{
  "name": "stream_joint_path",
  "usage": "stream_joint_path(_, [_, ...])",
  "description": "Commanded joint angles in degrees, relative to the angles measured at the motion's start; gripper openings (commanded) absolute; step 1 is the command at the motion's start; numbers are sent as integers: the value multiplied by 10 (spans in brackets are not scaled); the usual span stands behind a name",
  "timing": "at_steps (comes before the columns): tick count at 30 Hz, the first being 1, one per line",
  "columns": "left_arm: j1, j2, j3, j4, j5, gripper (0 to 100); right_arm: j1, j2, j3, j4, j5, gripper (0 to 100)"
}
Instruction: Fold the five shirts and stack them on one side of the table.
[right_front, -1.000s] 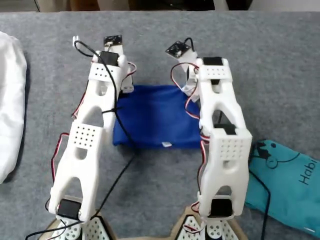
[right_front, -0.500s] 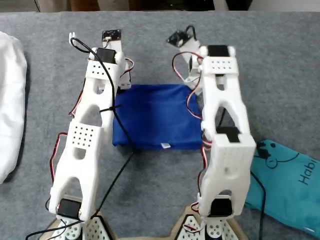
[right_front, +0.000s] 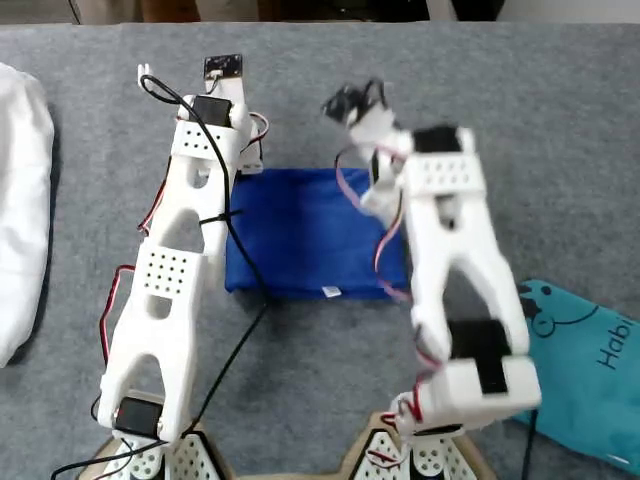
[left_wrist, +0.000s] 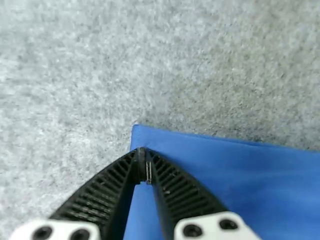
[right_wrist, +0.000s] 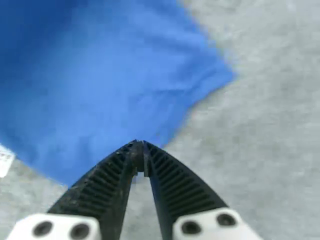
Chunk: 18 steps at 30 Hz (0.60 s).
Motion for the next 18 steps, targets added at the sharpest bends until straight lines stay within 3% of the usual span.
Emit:
stream_joint_path(1, [0, -45, -22, -9, 1, 20, -15, -107, 164, -84, -18, 5])
stream_joint_path(5, [-4, -41, -17, -20, 13, 20, -12, -126, 227, -117, -16, 6])
stream_joint_path(18, [-25, 6, -21, -20, -1, 20, 44, -2, 225, -142, 18, 5])
